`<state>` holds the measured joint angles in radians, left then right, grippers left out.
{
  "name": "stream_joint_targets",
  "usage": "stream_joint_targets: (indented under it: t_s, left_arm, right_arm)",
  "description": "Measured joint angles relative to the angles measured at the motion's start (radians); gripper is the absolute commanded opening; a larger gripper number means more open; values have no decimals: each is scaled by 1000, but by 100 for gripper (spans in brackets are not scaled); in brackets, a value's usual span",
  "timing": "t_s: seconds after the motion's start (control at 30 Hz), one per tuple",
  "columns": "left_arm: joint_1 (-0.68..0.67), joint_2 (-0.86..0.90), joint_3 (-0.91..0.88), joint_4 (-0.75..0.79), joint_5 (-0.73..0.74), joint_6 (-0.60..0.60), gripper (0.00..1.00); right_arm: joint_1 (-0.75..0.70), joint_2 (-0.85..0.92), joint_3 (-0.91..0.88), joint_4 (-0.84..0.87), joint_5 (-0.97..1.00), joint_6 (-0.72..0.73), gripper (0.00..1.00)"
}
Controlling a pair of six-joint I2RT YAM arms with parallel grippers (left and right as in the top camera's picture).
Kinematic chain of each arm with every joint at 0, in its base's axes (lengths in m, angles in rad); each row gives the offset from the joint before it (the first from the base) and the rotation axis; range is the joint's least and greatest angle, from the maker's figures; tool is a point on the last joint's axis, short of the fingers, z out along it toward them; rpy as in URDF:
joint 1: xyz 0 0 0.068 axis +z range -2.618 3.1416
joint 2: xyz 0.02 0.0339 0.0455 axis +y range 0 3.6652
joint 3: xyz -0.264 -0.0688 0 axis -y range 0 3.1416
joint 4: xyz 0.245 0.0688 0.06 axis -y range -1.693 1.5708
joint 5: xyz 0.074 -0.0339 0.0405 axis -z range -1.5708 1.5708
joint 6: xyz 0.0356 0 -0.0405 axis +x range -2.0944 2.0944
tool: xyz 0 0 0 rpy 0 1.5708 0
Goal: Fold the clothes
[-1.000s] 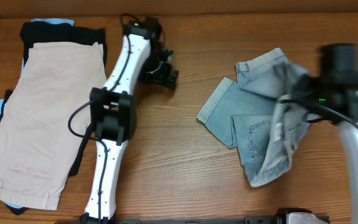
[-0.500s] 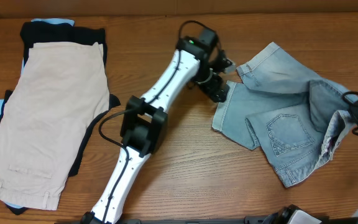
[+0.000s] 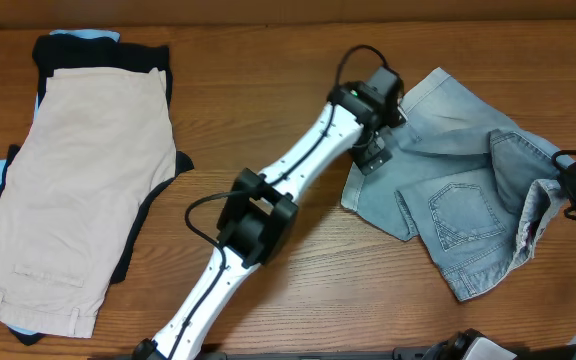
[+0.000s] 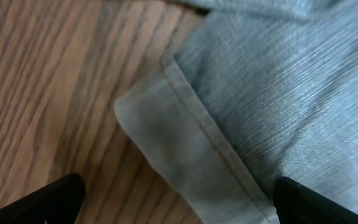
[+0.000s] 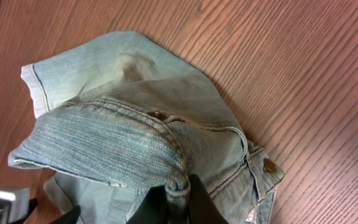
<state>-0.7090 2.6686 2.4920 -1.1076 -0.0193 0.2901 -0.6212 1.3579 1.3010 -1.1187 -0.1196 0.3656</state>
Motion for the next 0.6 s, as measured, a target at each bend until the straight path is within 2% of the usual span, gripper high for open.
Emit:
stream_joint_targets:
  t_s: [0.37,0.6]
  left_arm:
    - [-3,2,0,-18,-90,-36,100]
    - [82,0,11,-199,-143,-135,100]
  right_arm:
    - [0,0,0,-2,-5,0,4]
    - [0,0,-1,-4,-15,0,4]
